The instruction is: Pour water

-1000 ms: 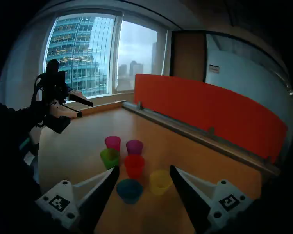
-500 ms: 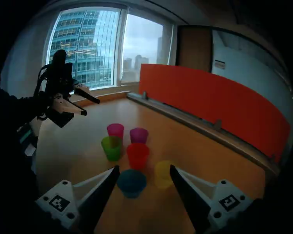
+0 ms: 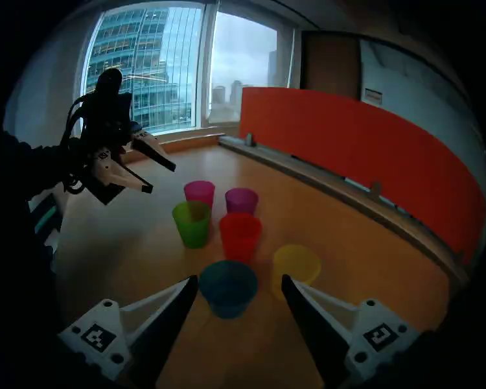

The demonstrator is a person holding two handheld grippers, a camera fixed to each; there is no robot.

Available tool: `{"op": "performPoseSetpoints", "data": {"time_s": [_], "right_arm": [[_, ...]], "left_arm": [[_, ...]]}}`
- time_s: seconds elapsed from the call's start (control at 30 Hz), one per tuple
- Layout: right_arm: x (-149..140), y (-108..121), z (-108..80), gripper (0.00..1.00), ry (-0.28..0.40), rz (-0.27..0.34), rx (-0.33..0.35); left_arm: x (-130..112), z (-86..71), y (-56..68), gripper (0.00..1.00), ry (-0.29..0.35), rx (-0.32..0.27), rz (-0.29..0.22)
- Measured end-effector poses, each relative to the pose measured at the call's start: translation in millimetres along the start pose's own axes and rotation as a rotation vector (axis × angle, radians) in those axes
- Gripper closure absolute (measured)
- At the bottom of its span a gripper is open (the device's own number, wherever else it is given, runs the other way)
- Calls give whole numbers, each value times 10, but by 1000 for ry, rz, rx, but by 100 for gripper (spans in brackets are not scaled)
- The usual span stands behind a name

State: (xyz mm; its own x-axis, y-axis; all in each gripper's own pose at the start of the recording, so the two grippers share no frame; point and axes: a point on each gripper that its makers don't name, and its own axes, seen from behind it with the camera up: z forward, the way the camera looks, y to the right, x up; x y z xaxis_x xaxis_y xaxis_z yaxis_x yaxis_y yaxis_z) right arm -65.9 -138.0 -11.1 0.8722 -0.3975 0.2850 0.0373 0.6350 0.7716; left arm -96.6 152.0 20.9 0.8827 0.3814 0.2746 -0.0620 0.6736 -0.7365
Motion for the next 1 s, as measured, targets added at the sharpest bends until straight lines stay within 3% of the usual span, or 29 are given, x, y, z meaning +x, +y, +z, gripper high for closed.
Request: {"op": "performPoseSetpoints", "data": {"time_s": [0.57,1.0], "right_arm": [[-247,-65,177,0,-44,-19,18],[-318,-90,244,0,-56,-19,27]], "left_arm": [[-385,237,44,2,-91,-20,-13],[-446,431,75,2,-111,-36,-9]]}}
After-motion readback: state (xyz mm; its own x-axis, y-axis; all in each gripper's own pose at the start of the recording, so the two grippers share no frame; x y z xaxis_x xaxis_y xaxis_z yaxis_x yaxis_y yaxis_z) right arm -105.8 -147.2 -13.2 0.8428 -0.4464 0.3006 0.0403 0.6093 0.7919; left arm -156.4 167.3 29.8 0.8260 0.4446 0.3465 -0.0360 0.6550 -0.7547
